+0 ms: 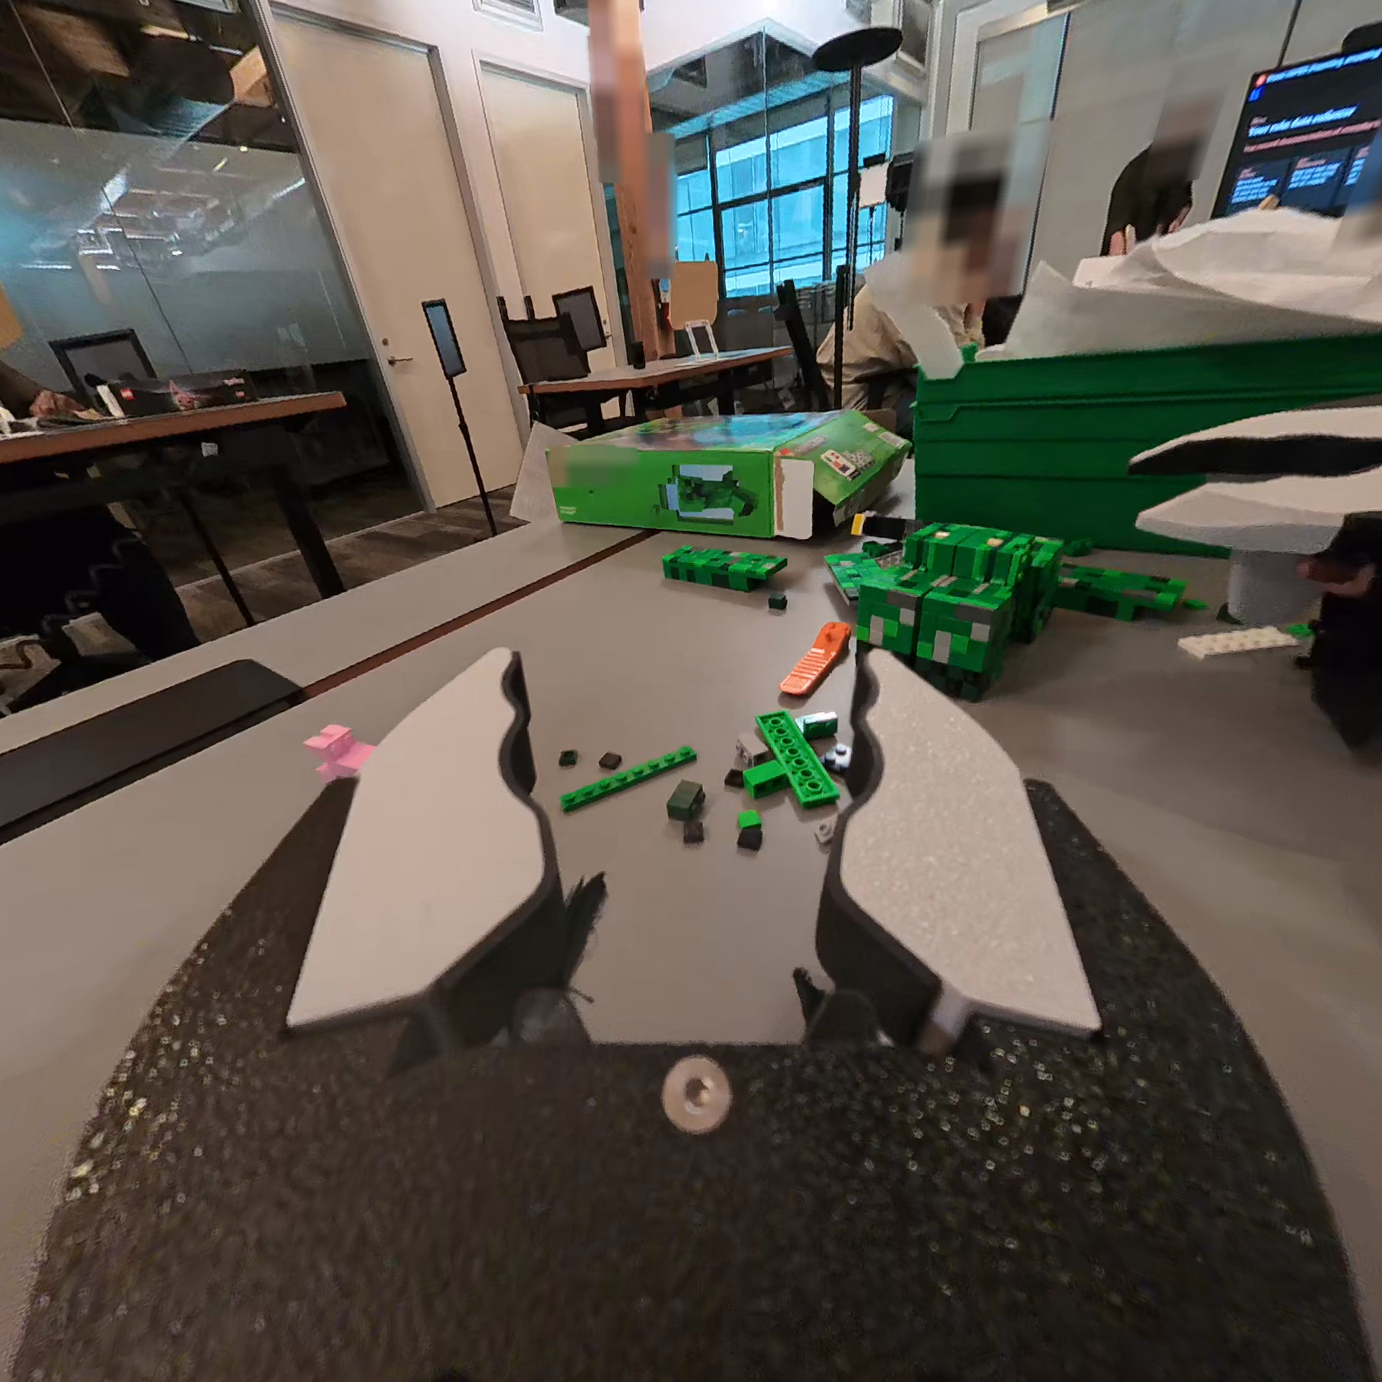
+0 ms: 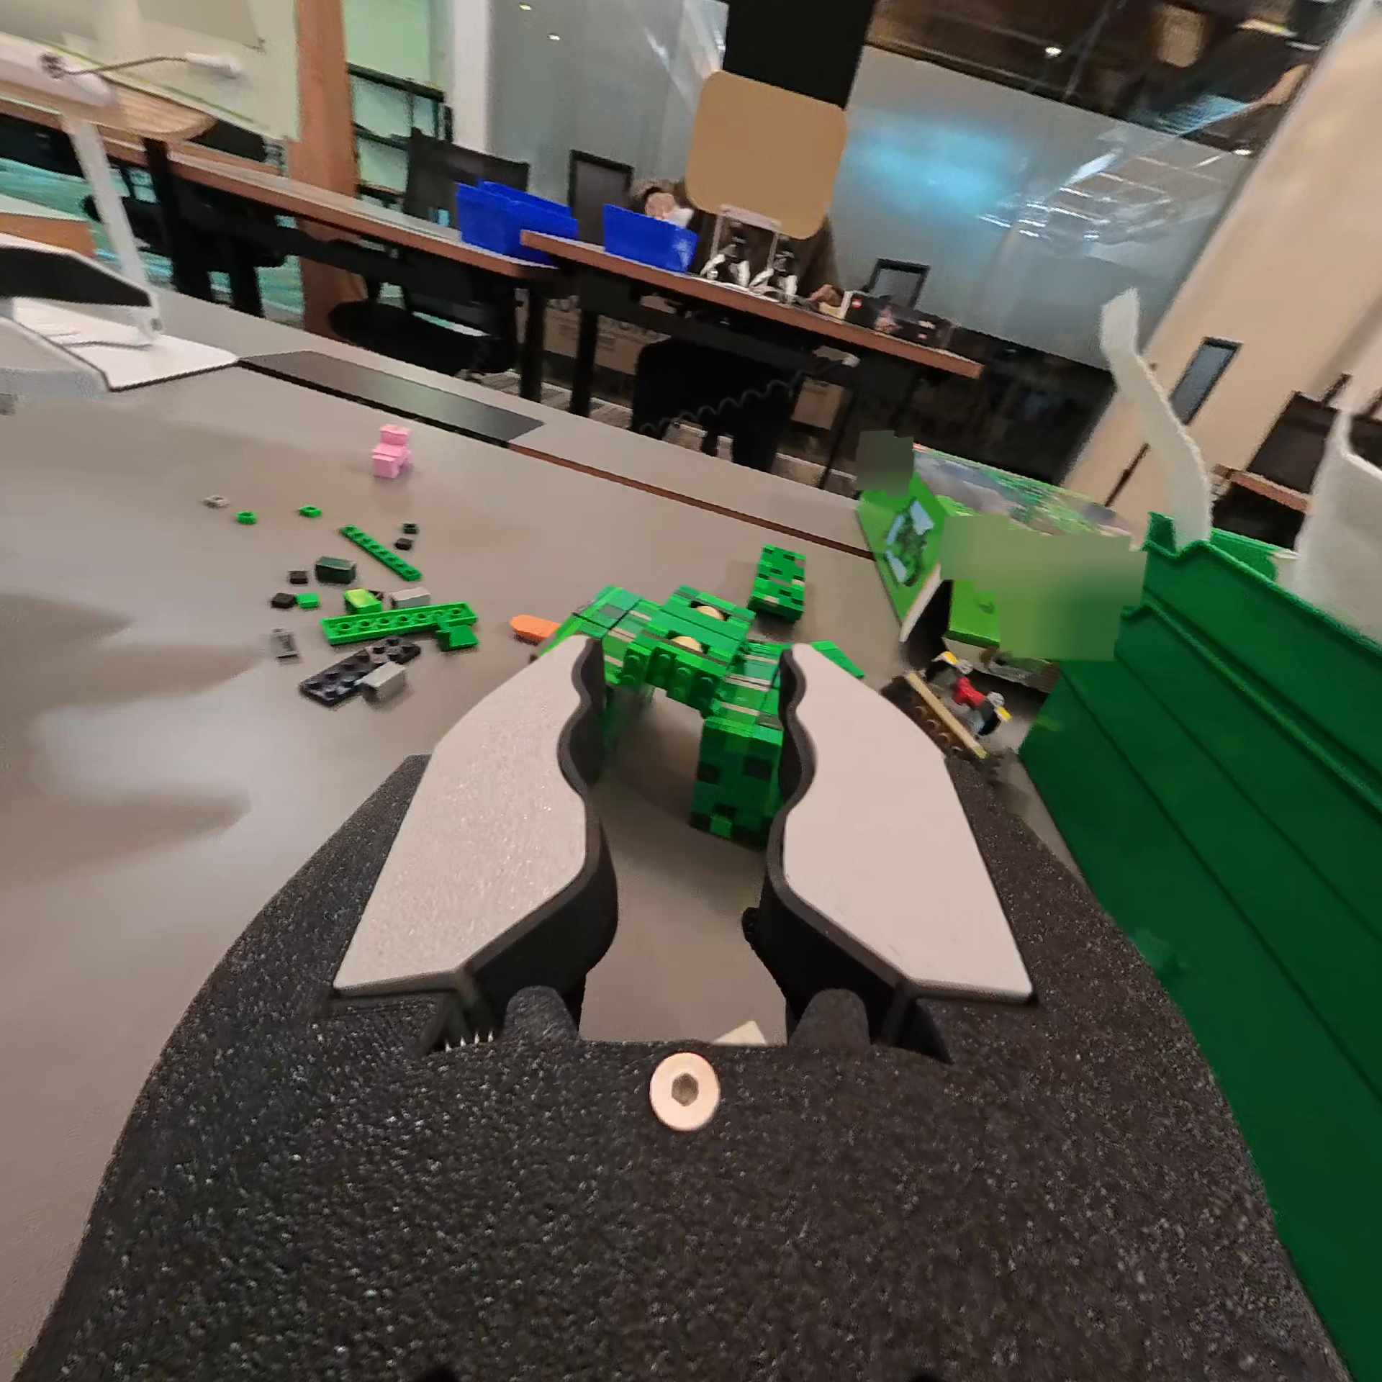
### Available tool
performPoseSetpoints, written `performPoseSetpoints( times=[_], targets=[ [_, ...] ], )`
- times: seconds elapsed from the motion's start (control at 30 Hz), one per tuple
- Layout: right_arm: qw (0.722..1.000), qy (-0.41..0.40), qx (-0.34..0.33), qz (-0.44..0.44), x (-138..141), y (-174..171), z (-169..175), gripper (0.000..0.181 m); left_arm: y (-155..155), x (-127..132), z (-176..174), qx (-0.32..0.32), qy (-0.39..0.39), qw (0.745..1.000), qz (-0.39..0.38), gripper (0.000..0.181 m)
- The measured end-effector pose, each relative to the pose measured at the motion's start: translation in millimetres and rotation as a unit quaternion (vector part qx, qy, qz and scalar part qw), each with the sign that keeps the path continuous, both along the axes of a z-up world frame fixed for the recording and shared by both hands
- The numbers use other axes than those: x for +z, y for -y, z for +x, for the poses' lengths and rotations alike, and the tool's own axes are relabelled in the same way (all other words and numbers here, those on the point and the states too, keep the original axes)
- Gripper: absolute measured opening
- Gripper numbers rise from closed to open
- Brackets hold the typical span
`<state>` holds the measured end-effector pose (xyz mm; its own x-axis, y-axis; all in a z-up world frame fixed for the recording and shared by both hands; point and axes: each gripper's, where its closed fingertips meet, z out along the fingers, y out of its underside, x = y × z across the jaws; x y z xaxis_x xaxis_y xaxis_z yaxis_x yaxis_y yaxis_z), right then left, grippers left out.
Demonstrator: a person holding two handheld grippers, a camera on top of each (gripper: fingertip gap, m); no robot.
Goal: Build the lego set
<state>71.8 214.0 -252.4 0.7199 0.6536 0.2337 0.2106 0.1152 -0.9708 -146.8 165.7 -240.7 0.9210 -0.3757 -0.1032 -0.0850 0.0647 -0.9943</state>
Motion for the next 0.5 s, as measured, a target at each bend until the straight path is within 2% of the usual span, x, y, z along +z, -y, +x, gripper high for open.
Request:
performPoseSetpoints(
  times=[0.3, 0.5],
  targets=[
    [0.998, -0.001, -0.065, 0.009, 2, -12, 18, 0.042, -47, 4, 28, -0.04, 0.052, 0.998, -0.005, 0.082],
    [0.996, 0.01, -0.086, 0.012, 1, -15, 24, 0.041, -46, 7, 40, -0.077, 0.055, 0.996, 0.007, 0.082]
  ],
)
